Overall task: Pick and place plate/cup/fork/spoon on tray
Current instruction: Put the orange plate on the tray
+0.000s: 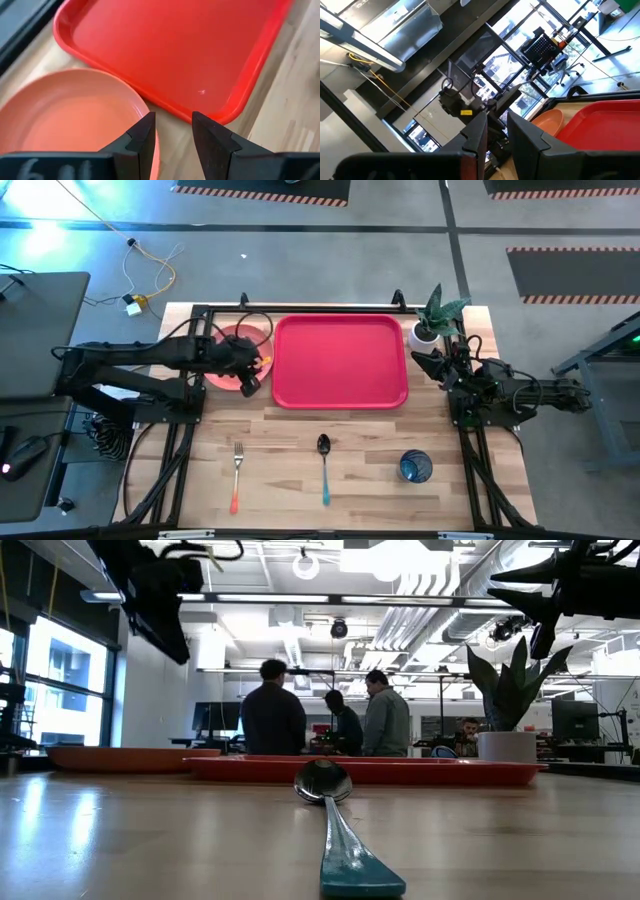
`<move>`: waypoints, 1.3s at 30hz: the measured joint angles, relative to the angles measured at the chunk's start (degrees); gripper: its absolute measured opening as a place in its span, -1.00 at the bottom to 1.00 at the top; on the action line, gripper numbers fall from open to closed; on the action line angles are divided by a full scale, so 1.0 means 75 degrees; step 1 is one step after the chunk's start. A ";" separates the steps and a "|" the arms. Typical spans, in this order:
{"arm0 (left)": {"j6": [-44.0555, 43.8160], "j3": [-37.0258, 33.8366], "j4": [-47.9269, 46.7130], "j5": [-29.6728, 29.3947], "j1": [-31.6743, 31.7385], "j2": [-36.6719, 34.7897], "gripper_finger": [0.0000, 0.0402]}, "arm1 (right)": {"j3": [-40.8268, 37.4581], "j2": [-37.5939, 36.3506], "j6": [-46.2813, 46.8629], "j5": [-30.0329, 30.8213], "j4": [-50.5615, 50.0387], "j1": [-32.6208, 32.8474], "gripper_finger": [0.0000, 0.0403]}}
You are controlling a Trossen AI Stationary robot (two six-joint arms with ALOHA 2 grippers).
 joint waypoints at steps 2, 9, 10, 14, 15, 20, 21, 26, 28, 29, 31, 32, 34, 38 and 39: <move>-0.0338 0.0000 -0.0025 0.0014 0.0071 0.0183 -0.37 | 0.0000 0.0000 0.0000 0.0000 -0.0001 0.0000 -0.67; -0.1120 0.0000 -0.0201 0.0614 0.0361 0.0743 -0.31 | 0.0000 0.0000 0.0000 0.0000 -0.0006 0.0000 -0.67; -0.1194 0.0000 -0.0249 0.0708 0.0403 0.0843 -0.31 | 0.0000 0.0000 -0.0003 0.0000 -0.0008 0.0000 -0.67; -0.1234 0.0000 -0.0307 0.0843 0.0479 0.1253 -0.31 | 0.0000 0.0000 -0.0002 0.0002 -0.0010 0.0000 -0.67; -0.1233 0.0000 -0.0309 0.0849 0.0496 0.1358 -0.31 | -0.0001 0.0000 -0.0001 0.0002 -0.0008 0.0000 -0.67; -0.1234 0.0000 -0.0307 0.0859 0.0505 0.1896 -0.31 | 0.0000 0.0000 -0.0003 0.0071 -0.0014 0.0000 -0.67; -0.1234 0.0000 -0.0302 0.0859 0.0505 0.1995 -0.31 | 0.0000 0.0000 -0.0003 0.0082 -0.0017 0.0000 -0.67; -0.1399 0.0000 -0.0293 0.0842 0.0502 0.2512 -0.31 | 0.0000 0.0000 -0.0003 0.0082 -0.0042 0.0002 -0.67; -0.1427 0.0000 -0.0281 0.0835 0.0502 0.2691 -0.31 | 0.0000 0.0000 -0.0002 0.0082 -0.0072 0.0000 -0.67; -0.1427 0.0000 -0.0281 0.0838 0.0502 0.2772 -0.31 | 0.0000 0.0000 -0.0003 0.0083 -0.0098 0.0000 -0.67; -0.1429 0.0000 -0.0280 0.0838 0.0502 0.2924 -0.31 | 0.0000 0.0000 -0.0003 0.0084 -0.0164 0.0002 -0.67; -0.1429 0.0000 -0.0281 0.0837 0.0502 0.2982 -0.31 | 0.0000 0.0001 -0.0003 0.0085 -0.0198 0.0000 -0.67; -0.1429 0.0000 -0.0269 0.0821 0.0502 0.3096 -0.31 | 0.0000 0.0002 -0.0003 0.0085 -0.0240 0.0000 -0.67; -0.1429 0.0000 -0.0260 0.0800 0.0502 0.3307 -0.31 | 0.0000 0.0003 -0.0003 0.0077 -0.0242 0.0000 -0.67; -0.1429 0.0000 -0.0255 0.0800 0.0502 0.3367 -0.31 | -0.0002 0.0003 -0.0003 0.0076 -0.0242 0.0000 -0.67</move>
